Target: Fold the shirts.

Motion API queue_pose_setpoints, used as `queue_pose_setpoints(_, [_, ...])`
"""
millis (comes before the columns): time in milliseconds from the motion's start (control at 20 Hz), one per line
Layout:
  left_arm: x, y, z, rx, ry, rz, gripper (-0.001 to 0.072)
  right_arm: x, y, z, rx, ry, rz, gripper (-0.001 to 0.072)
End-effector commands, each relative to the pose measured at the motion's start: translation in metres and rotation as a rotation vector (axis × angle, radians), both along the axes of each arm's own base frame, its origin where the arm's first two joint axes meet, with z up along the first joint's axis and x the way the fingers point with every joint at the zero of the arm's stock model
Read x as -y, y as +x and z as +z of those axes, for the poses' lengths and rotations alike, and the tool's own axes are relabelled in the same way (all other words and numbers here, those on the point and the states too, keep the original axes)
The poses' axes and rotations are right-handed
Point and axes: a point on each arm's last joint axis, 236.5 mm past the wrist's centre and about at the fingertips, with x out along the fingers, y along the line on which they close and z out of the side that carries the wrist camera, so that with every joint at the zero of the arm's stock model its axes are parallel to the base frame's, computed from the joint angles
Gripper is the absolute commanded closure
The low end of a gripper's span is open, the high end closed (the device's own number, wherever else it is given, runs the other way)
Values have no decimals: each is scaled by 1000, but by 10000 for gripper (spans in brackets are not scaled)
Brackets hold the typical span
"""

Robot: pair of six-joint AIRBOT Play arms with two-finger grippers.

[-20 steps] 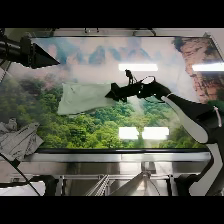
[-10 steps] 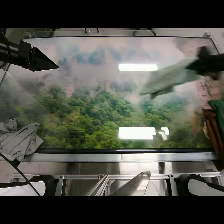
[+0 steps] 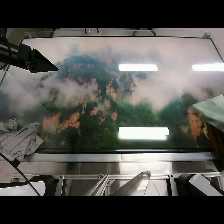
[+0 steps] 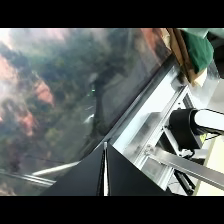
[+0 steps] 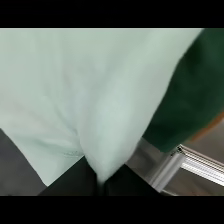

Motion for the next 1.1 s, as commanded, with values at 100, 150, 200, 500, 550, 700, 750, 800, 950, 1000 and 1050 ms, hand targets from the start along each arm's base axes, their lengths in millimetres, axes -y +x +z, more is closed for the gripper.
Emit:
queue_pose_setpoints(100, [0,-1,0,-5,1,-5,690,7,-72,-74,-150,31,-143,694])
queue_pose_setpoints(150, [0,-1,0,-5,0,-5,690,8,-85,-82,-201,21,-140,693])
queue_pose_setpoints(200, [0,-1,0,-5,0,-5,690,10,-96,-87,-252,10,-133,694])
queue_pose_setpoints(500, [0,1,0,2,-2,3,690,5,-103,-85,-293,49,-125,12])
queue_pose_setpoints(550, [0,3,0,6,-3,8,690,4,-94,-77,-255,61,-131,12])
queue_pose_setpoints(700, [0,3,1,10,-4,10,690,-5,-53,-41,-93,116,-109,12])
queue_pose_setpoints(750, [0,6,2,17,-6,19,690,-15,-30,-27,-7,154,-85,13])
queue_pose_setpoints(800, [0,11,3,28,-10,36,690,-26,-1,-10,97,185,-28,15])
queue_pose_setpoints(950, [1,14,15,73,-10,74,692,-91,110,60,512,252,291,689])
queue_pose_setpoints(1000, [1,11,24,101,-9,85,692,-122,141,84,647,272,418,693])
queue_pose_setpoints(1050, [1,7,34,132,-1,97,691,-158,165,105,752,288,543,691])
